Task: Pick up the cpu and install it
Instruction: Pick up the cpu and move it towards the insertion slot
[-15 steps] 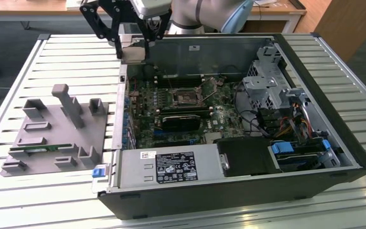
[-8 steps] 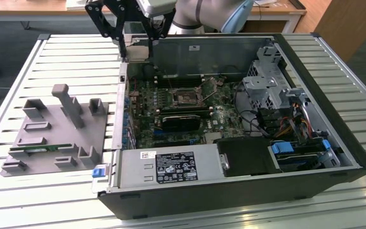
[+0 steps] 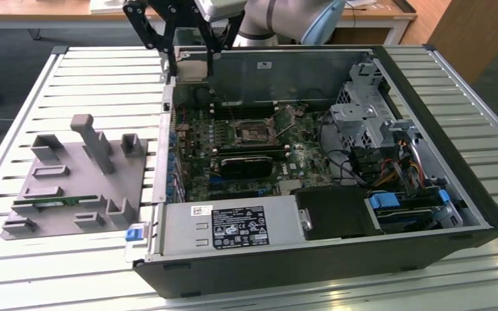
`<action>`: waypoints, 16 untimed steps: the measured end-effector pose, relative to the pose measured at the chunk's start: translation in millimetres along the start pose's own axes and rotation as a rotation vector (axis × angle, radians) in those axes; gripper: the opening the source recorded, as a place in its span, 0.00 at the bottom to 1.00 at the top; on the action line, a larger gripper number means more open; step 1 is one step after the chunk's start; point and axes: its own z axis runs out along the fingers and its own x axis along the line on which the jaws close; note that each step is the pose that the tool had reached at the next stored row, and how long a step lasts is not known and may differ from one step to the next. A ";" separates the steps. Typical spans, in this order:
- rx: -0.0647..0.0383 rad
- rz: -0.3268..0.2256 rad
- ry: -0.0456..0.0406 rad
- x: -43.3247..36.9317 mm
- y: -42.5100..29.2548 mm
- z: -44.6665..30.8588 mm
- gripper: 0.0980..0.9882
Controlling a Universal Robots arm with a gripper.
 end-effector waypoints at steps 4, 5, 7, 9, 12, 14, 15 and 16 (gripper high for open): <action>0.000 0.000 0.0000 -3.3 2.0 0.1 0.50; 0.000 0.000 -0.0001 -4.2 2.3 0.2 0.50; 0.000 0.000 -0.0002 -5.7 2.4 0.3 0.50; 0.000 0.000 -0.0004 -8.7 3.2 0.4 0.50; 0.000 0.000 -0.0005 -14.1 5.2 0.5 0.50; 0.000 0.000 -0.0004 -17.5 6.5 0.5 0.50; 0.000 0.000 -0.0006 -19.0 7.1 0.6 0.50; 0.000 0.000 -0.0006 -20.3 7.6 0.6 0.50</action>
